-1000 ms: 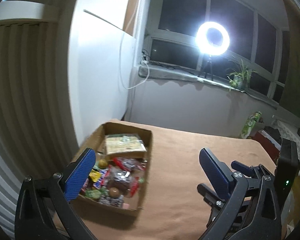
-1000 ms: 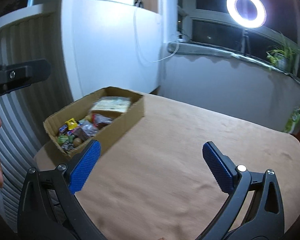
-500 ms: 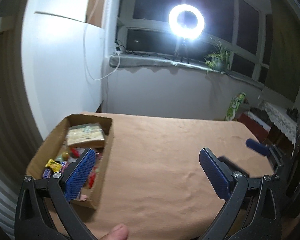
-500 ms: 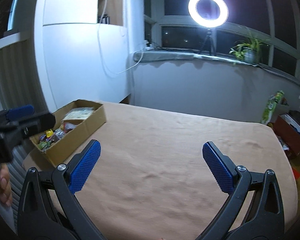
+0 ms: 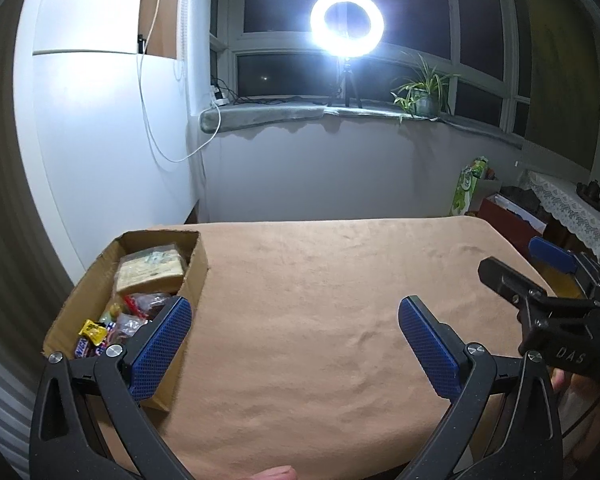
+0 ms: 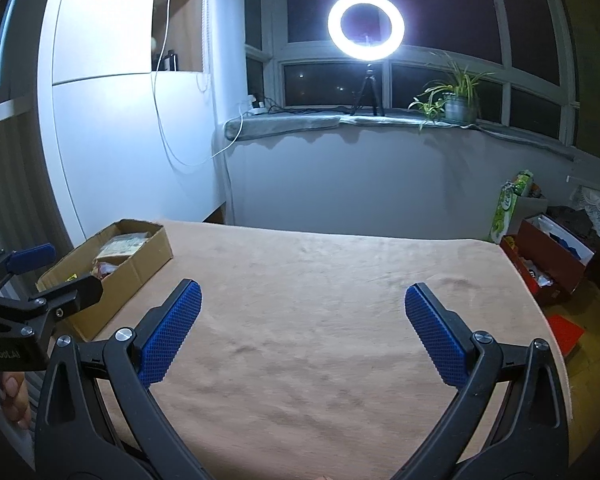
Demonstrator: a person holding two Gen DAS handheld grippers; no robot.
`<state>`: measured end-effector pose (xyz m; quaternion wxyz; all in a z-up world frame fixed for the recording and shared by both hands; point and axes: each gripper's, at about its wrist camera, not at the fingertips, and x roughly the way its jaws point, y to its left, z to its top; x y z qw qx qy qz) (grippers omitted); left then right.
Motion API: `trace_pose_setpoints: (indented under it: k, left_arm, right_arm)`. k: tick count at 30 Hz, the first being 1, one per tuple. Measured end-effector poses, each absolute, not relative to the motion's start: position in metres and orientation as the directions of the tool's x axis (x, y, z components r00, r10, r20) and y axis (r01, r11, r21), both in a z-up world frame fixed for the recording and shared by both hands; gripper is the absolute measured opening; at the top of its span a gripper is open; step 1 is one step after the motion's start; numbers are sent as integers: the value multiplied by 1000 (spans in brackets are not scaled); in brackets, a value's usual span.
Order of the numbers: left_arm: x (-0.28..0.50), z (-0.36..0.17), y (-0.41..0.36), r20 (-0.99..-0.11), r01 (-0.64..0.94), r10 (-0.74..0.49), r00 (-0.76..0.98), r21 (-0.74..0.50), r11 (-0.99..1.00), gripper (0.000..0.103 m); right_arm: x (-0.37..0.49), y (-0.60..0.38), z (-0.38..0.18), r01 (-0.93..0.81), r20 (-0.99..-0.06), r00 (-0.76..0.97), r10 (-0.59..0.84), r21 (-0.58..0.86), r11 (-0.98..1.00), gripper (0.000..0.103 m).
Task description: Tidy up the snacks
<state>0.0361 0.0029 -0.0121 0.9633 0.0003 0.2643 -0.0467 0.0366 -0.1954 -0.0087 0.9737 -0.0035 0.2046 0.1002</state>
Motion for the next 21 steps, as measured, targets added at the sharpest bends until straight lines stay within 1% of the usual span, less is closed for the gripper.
trace_pose_setpoints:
  k: [4, 21]
  left_arm:
    - [33, -11, 3, -501, 99, -108, 858, -44, 994, 103]
    - [32, -12, 4, -510, 78, -81, 856, -27, 997, 103]
  right_arm:
    - [37, -196, -9, -201, -401, 895, 198, 35, 979, 103]
    - [38, -190, -8, -211, -411, 888, 206, 33, 977, 103]
